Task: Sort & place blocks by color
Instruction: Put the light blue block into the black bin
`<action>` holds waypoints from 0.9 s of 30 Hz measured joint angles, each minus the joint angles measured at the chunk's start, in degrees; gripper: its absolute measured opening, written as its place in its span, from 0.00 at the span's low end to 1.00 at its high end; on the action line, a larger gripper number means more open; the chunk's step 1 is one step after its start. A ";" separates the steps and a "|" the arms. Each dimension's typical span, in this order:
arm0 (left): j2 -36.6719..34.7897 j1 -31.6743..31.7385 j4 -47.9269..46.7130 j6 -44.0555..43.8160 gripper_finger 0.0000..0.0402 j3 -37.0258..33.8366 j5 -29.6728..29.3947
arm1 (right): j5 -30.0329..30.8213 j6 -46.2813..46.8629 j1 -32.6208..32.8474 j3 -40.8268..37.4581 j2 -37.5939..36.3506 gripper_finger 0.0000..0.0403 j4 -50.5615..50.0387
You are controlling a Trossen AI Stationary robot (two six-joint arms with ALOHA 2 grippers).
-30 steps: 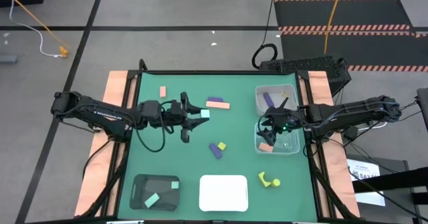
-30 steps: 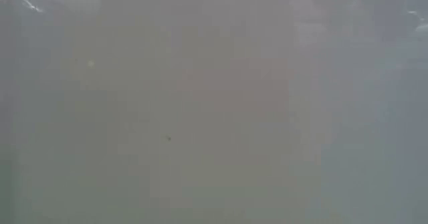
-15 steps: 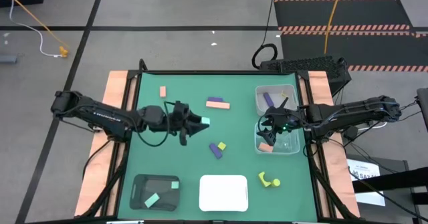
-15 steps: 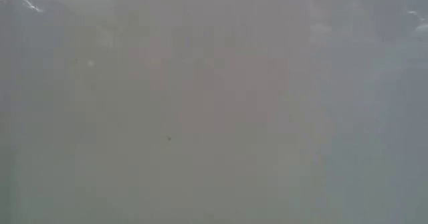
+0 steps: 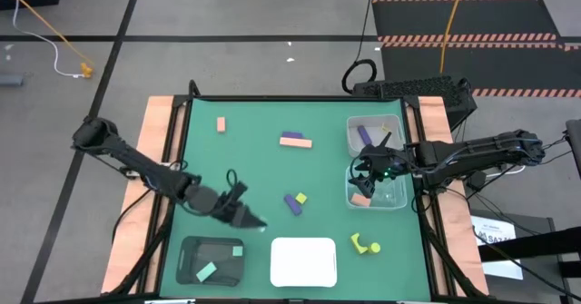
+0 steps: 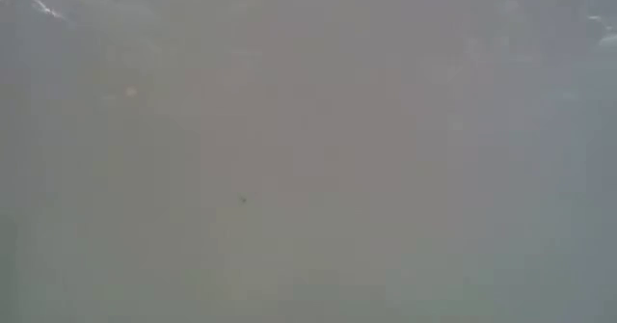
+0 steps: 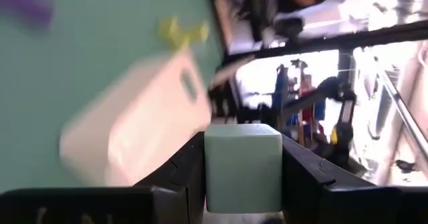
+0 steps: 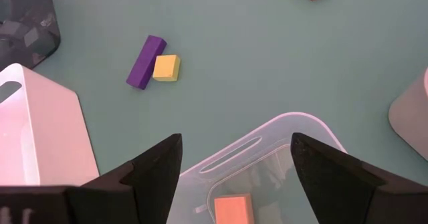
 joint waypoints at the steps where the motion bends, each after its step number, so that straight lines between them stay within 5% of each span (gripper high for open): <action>1: 0.00 -1.59 -1.49 -3.21 0.33 0.00 -0.02 | 0.01 0.00 0.00 0.00 0.00 0.68 0.00; 11: 0.00 -12.76 -18.46 -30.96 0.33 0.00 4.77 | 0.01 -0.02 -0.02 0.00 0.00 0.68 0.00; 27: 0.00 -17.74 -35.70 -43.55 0.37 0.00 9.70 | 0.00 -0.02 -0.01 0.00 0.00 0.68 0.00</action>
